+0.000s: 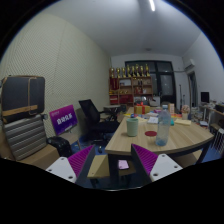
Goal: Pour water
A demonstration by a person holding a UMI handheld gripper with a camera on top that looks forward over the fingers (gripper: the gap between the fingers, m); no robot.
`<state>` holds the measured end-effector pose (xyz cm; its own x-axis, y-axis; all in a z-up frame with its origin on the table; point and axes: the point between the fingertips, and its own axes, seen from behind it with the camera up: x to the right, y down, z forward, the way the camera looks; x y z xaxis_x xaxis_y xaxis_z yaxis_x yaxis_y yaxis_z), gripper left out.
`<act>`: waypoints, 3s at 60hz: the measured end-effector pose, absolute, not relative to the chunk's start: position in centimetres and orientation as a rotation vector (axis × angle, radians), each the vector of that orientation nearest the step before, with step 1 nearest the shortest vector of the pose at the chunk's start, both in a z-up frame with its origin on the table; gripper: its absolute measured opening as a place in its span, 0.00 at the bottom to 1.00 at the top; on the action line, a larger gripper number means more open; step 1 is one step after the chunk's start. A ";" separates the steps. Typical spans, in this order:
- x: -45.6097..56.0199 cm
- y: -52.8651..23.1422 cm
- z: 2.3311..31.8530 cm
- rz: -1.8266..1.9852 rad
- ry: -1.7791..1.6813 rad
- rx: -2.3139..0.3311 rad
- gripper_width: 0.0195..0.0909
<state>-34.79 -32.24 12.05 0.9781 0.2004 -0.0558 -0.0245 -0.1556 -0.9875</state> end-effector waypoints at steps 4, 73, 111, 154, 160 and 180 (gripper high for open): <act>-33.3 -31.8 12.0 0.180 -0.129 -1.720 0.83; -9.7 -2.9 9.3 0.052 -0.132 -1.620 0.78; -7.9 3.6 15.0 -0.451 -0.559 -1.479 0.36; -16.5 11.3 21.9 -1.639 -1.726 -0.481 0.37; -16.5 10.9 21.9 -1.634 -1.726 -0.479 0.36; -15.5 9.9 22.0 -0.716 -0.861 -1.219 0.36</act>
<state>-15.54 9.88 22.03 0.5036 -0.0153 0.8638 0.8465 0.2089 -0.4898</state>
